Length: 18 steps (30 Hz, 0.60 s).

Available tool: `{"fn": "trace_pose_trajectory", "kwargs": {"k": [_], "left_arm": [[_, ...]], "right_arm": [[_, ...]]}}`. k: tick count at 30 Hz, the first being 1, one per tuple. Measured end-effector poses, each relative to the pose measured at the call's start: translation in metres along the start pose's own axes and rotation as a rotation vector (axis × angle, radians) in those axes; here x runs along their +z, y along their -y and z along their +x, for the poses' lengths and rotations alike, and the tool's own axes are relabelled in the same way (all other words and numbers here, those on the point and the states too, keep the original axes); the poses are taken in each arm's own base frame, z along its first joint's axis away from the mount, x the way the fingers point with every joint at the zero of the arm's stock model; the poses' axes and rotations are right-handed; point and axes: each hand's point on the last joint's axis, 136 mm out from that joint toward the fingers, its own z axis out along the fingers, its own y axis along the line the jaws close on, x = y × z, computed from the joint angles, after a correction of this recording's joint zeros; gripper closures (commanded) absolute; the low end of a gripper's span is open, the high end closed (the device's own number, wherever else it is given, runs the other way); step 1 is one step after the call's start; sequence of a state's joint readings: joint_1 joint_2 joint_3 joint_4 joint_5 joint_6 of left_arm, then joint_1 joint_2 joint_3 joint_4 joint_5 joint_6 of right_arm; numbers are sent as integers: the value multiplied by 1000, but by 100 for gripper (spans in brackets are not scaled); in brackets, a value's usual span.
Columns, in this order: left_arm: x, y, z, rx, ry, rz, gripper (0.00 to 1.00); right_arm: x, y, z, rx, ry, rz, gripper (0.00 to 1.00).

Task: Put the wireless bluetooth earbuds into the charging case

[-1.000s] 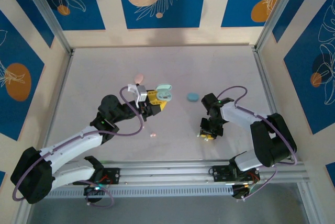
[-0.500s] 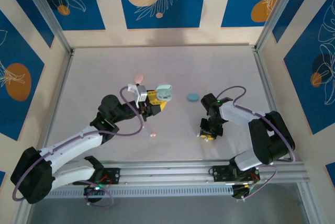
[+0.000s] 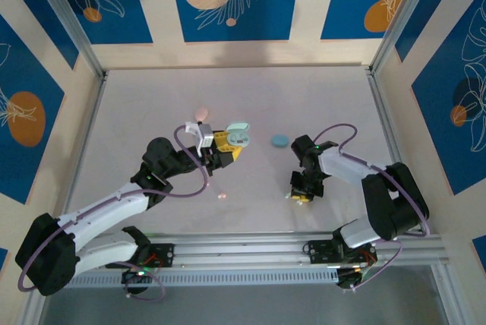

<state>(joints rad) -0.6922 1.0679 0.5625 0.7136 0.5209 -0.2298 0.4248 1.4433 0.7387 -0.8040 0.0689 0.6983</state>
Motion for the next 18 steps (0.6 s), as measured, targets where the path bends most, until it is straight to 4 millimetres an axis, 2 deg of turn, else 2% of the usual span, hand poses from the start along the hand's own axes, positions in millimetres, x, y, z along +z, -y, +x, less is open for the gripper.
{"fn": "trace_pose_trajectory", "kwargs": {"k": [6, 9, 12, 14, 18], "left_arm": [[0, -1, 0, 0, 1, -3, 67], [0, -1, 0, 0, 1, -7, 67], [0, -1, 0, 1, 2, -8, 67], [0, -2, 0, 3, 2, -11, 67], [-1, -3, 0, 1, -1, -23, 67]], "right_arm": [[-27, -18, -4, -9, 82, -136, 79], [-53, -42, -9, -19, 137, -318, 79], [-87, -74, -11, -59, 167, -552, 79], [-109, -98, -11, -102, 156, -717, 79], [-138, -130, -4, -191, 70, -941, 78]]}}
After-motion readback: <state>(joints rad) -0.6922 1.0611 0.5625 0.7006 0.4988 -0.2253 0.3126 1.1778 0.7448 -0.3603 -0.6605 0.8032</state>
